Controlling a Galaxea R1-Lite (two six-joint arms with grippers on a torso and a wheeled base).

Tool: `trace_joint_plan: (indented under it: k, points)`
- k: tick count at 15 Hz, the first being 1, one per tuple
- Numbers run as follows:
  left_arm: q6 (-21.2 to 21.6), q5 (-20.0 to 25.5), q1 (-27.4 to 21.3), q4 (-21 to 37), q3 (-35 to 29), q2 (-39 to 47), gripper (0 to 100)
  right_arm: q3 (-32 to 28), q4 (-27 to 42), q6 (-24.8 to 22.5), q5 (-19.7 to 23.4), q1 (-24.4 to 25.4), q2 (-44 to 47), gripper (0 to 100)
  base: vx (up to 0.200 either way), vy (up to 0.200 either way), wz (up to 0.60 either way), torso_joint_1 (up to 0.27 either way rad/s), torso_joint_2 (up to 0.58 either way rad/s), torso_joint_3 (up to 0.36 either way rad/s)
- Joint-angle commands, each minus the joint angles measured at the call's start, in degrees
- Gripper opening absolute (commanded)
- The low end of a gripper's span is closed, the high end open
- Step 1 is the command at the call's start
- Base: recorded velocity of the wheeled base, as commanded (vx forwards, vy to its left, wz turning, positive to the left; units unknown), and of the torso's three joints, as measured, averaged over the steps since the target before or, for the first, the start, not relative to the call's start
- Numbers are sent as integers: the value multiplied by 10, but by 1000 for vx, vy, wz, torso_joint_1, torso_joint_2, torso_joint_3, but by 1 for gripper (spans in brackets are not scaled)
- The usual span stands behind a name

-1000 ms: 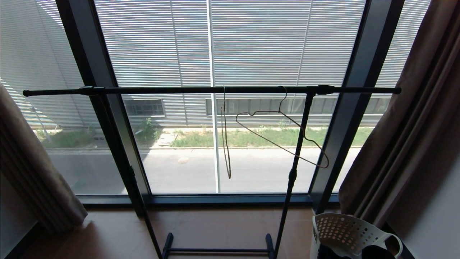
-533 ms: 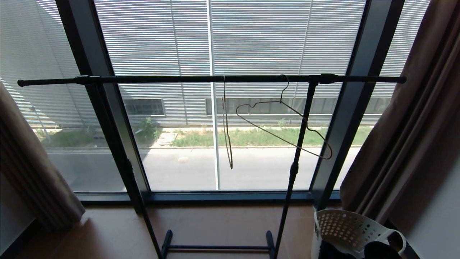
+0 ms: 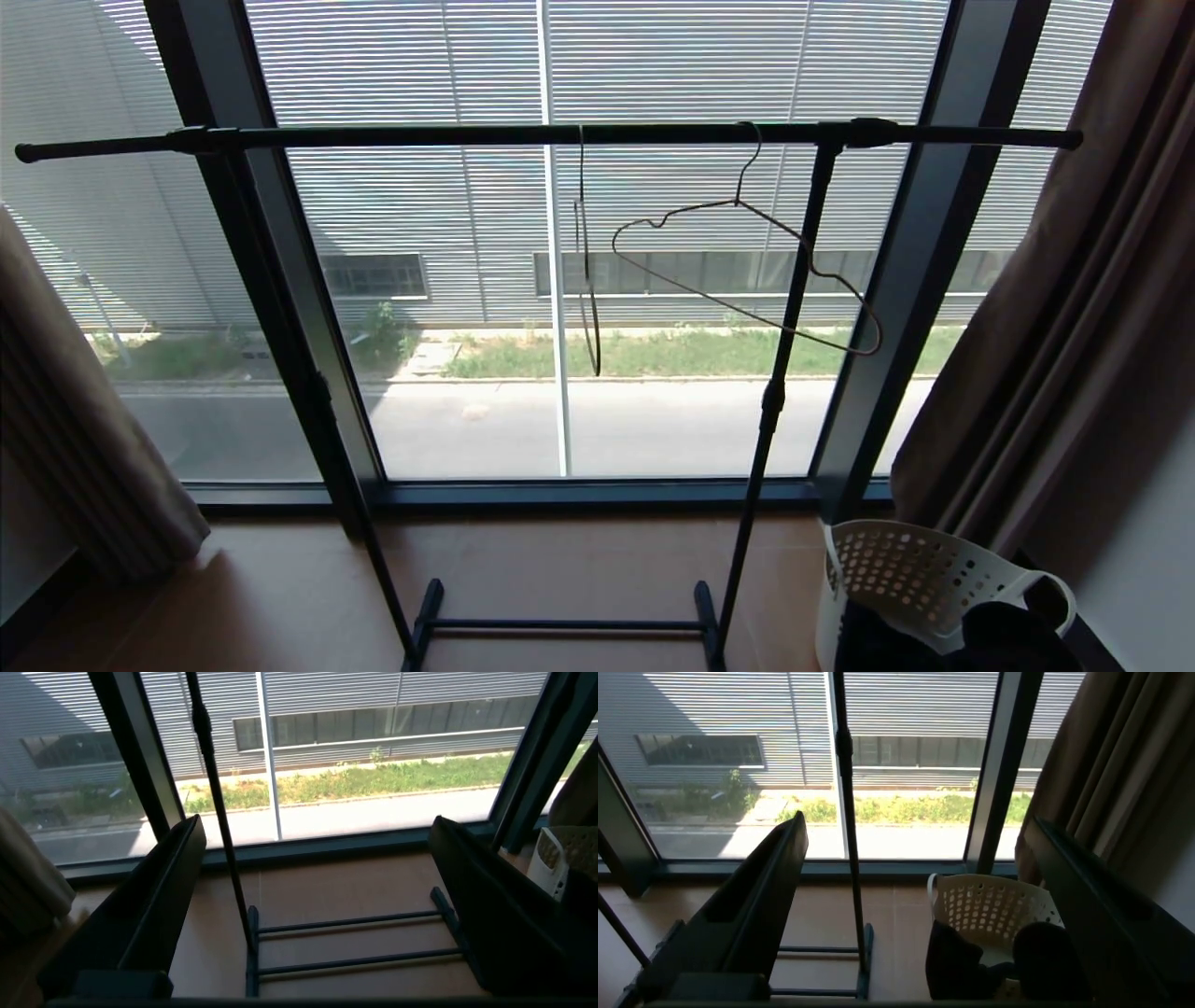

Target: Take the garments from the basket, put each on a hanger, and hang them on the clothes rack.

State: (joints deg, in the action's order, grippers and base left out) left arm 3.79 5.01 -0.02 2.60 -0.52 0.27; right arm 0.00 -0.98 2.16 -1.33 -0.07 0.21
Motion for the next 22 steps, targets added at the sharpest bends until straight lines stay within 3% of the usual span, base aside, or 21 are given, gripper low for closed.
trace_joint_plan:
  k: [1,9,15,22]
  points:
    - [0,0,0,0,0,1,100,0,0,0,0,0,1,100,0,0,0,-168,515,349]
    - [-1,0,0,0,0,1,100,0,0,0,0,1,1,100,0,0,0,-113,442,328]
    - [-1,0,-1,0,0,1,100,0,0,0,0,1,1,100,0,0,0,-7,33,25]
    - [0,0,0,0,0,1,100,0,0,0,0,0,1,100,0,0,-514,5,1,4]
